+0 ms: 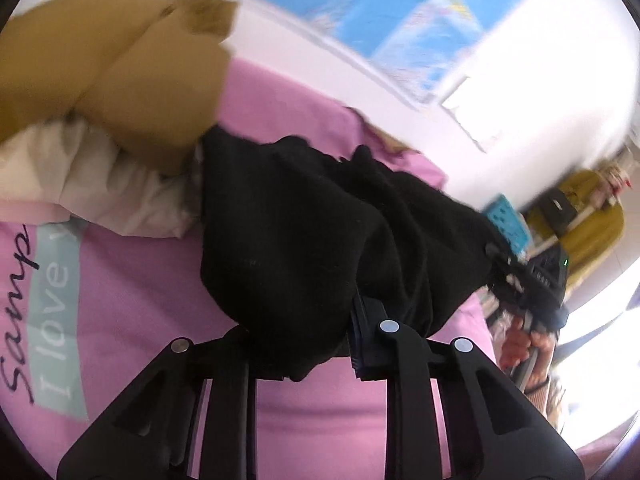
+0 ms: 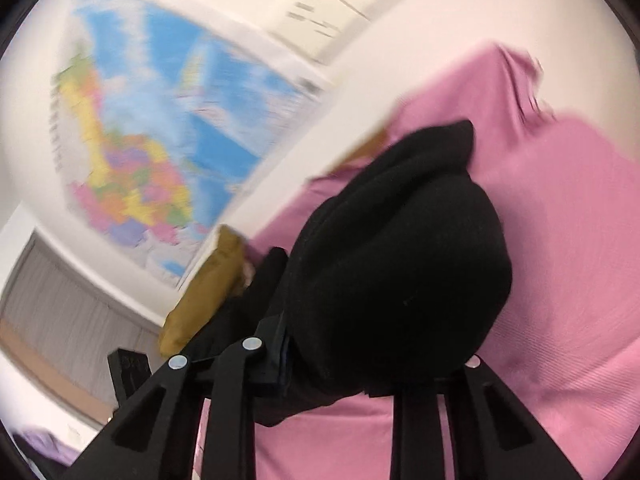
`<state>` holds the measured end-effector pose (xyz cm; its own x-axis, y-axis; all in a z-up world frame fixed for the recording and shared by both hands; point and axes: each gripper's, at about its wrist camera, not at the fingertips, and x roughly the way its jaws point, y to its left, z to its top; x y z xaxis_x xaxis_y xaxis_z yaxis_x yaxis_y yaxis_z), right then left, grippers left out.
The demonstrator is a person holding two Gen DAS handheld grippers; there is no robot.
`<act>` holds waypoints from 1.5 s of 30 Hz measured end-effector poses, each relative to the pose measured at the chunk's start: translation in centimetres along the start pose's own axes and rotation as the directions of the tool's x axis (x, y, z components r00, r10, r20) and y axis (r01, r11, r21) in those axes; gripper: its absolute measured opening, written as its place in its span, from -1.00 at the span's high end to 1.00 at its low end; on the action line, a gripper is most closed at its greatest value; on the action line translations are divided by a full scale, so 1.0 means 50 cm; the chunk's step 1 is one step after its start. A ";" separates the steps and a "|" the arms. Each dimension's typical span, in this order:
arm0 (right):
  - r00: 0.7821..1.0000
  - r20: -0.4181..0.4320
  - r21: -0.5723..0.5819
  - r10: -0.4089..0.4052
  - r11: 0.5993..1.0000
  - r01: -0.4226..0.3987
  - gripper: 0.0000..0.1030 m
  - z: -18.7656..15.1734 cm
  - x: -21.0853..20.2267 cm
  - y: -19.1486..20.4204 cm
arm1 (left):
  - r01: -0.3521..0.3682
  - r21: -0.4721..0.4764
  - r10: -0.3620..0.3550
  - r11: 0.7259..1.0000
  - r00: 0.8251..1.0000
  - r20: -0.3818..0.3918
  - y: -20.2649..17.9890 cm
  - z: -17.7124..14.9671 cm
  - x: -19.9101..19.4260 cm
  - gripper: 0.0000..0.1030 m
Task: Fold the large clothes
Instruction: 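Open both grippers and press the folded coat flat on the blanket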
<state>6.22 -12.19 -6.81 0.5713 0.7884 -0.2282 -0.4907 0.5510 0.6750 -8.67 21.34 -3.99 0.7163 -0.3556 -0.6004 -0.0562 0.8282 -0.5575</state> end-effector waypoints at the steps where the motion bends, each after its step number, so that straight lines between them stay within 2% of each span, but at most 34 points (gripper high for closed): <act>1: 1.000 0.009 -0.040 0.012 0.999 -0.011 0.53 -0.006 -0.027 0.021 | 0.018 0.014 -0.018 1.000 1.000 0.003 -0.011 -0.007 -0.015 0.59; 3: 1.000 0.004 -0.076 0.025 0.997 -0.025 0.52 -0.028 -0.077 0.039 | 0.059 0.042 -0.060 0.997 0.998 0.004 -0.026 -0.033 -0.056 0.59; 5: 1.000 -0.012 -0.077 0.014 0.997 -0.015 0.51 -0.061 -0.114 0.028 | 0.069 0.056 -0.069 0.996 0.998 0.000 -0.022 -0.061 -0.078 0.58; 8: 0.995 -0.094 -0.031 -0.044 0.999 0.042 0.46 -0.117 -0.125 -0.021 | 0.051 0.046 -0.047 0.998 0.995 -0.084 0.020 -0.122 -0.062 0.52; 9: 0.987 -0.142 -0.007 -0.079 0.997 0.079 0.43 -0.140 -0.115 -0.048 | 0.018 0.037 -0.013 0.999 0.990 -0.138 0.037 -0.144 -0.041 0.48; 11: 0.955 -0.228 -0.012 -0.190 0.981 0.192 0.28 -0.178 -0.093 -0.090 | -0.034 0.054 0.044 0.998 0.981 -0.192 0.049 -0.169 -0.016 0.29; 13: 0.946 -0.240 -0.025 -0.219 0.975 0.219 -0.05 -0.188 -0.098 -0.099 | -0.088 0.111 0.105 0.990 0.983 -0.152 0.033 -0.175 -0.037 0.02; 14: 0.943 -0.238 -0.045 -0.231 0.973 0.227 -0.12 -0.184 -0.111 -0.094 | -0.111 0.138 0.127 0.984 0.985 -0.120 0.024 -0.169 -0.051 -0.02; 15: 0.944 -0.238 -0.060 -0.230 0.973 0.222 -0.16 -0.180 -0.123 -0.088 | -0.134 0.170 0.147 0.976 0.987 -0.064 0.012 -0.162 -0.080 -0.06; 18: 0.936 -0.229 -0.169 -0.268 0.958 0.233 -0.16 -0.168 -0.181 -0.054 | -0.087 0.199 0.079 0.976 0.996 0.047 -0.009 -0.147 -0.161 -0.32; 19: 0.933 -0.216 -0.218 -0.289 0.945 0.242 -0.16 -0.166 -0.203 -0.038 | -0.099 0.207 0.086 0.973 0.994 0.071 -0.015 -0.140 -0.173 -0.34; 21: 0.942 -0.170 -0.292 -0.290 0.927 0.233 -0.17 -0.159 -0.244 -0.004 | -0.116 0.234 0.100 0.965 0.992 0.079 -0.041 -0.127 -0.171 -0.34; 22: 0.949 -0.145 -0.308 -0.279 0.924 0.225 -0.17 -0.152 -0.256 0.006 | -0.101 0.256 0.086 0.961 0.994 0.069 -0.060 -0.121 -0.156 -0.34; 23: 0.965 -0.091 -0.331 -0.247 0.921 0.204 -0.18 -0.141 -0.274 0.023 | -0.089 0.270 0.076 0.959 0.995 0.060 -0.070 -0.114 -0.141 -0.34; 24: 0.973 -0.060 -0.343 -0.225 0.920 0.192 -0.29 -0.133 -0.277 0.031 | -0.084 0.295 0.076 0.952 0.996 0.040 -0.087 -0.110 -0.114 -0.34; 25: 0.976 -0.026 -0.360 -0.215 0.913 0.192 -0.39 -0.122 -0.269 0.040 | -0.100 0.321 0.098 0.942 0.995 0.021 -0.101 -0.105 -0.084 -0.34; 27: 0.967 -0.009 -0.378 -0.255 0.896 0.233 -0.42 -0.102 -0.219 0.045 | -0.145 0.354 0.158 0.924 0.987 -0.009 -0.121 -0.099 -0.025 -0.34; 31: 0.954 -0.083 -0.409 -0.287 0.883 0.230 -0.43 -0.075 -0.063 0.037 | -0.210 0.365 0.260 0.907 0.961 -0.092 -0.120 -0.080 0.084 -0.28; 33: 0.943 -0.131 -0.421 -0.306 0.878 0.227 -0.43 -0.065 0.013 0.036 | -0.228 0.360 0.288 0.905 0.950 -0.122 -0.110 -0.070 0.114 -0.28; 35: 0.925 -0.170 -0.452 -0.341 0.861 0.235 -0.52 -0.058 0.074 0.037 | -0.216 0.356 0.286 0.909 0.946 -0.155 -0.104 -0.061 0.135 -0.39; 37: 0.911 -0.201 -0.471 -0.361 0.851 0.233 -0.53 -0.056 0.115 0.039 | -0.205 0.350 0.281 0.914 0.942 -0.182 -0.099 -0.058 0.149 -0.55; 38: 0.896 -0.217 -0.496 -0.388 0.834 0.241 -0.53 -0.057 0.136 0.041 | -0.202 0.357 0.283 0.912 0.940 -0.189 -0.101 -0.058 0.155 -0.58; 39: 0.885 -0.216 -0.521 -0.412 0.816 0.252 -0.41 -0.061 0.150 0.042 | -0.210 0.380 0.297 0.901 0.937 -0.186 -0.106 -0.059 0.161 -0.60; 40: 0.881 -0.213 -0.543 -0.423 0.801 0.253 0.04 -0.068 0.154 0.041 | -0.216 0.389 0.305 0.895 0.935 -0.183 -0.107 -0.060 0.161 -0.58; 41: 0.871 -0.208 -0.569 -0.445 0.779 0.262 0.25 -0.071 0.160 0.042 | -0.222 0.402 0.314 0.888 0.932 -0.179 -0.109 -0.061 0.168 -0.54; 42: 0.872 -0.196 -0.572 -0.449 0.774 0.270 0.41 -0.071 0.156 0.042 | -0.243 0.415 0.335 0.877 0.928 -0.164 -0.108 -0.062 0.171 -0.26; 43: 0.887 -0.193 -0.562 -0.420 0.788 0.251 0.62 -0.065 0.145 0.043 | -0.271 0.425 0.362 0.864 0.920 -0.149 -0.106 -0.061 0.174 0.07; 45: 0.909 -0.155 -0.548 -0.387 0.799 0.247 0.77 -0.047 0.110 0.049 | -0.256 0.412 0.344 0.874 0.926 -0.155 -0.106 -0.052 0.175 0.29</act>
<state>6.60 -5.85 -8.05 0.6072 0.5457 -0.5774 -0.6116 0.7850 0.0987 -3.92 12.72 -7.80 0.5363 -0.1117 -0.8366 0.0547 0.9937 -0.0976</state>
